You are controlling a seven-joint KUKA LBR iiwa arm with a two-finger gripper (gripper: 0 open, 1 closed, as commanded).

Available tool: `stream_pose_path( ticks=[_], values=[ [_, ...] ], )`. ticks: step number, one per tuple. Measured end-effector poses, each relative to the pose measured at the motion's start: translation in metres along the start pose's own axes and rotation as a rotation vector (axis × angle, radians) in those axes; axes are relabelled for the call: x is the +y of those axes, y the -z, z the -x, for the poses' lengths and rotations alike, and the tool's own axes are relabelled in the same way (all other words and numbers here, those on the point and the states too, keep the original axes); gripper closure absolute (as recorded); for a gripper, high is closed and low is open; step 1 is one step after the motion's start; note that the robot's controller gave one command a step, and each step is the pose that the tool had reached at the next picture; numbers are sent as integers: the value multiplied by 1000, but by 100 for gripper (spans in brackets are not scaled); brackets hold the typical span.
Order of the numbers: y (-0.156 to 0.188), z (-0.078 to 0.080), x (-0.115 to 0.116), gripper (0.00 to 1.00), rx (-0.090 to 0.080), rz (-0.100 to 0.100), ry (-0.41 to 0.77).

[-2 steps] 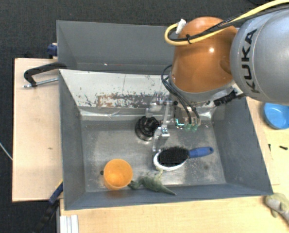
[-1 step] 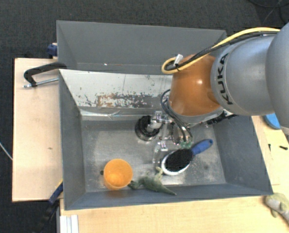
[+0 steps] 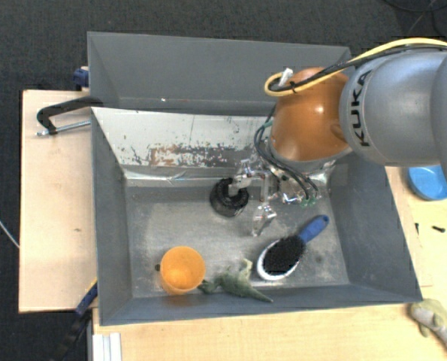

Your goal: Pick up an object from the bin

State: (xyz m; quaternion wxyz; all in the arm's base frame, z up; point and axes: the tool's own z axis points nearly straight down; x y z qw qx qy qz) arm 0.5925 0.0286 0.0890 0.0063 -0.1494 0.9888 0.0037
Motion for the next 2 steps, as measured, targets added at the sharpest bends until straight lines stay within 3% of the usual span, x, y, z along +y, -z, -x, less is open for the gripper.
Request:
stream_pose_path(
  ticks=[1,2],
  values=[
    [-1,2,-3,100,-13,-4,-5],
    [124,3,2,100,-2,-8,32]
  ],
)
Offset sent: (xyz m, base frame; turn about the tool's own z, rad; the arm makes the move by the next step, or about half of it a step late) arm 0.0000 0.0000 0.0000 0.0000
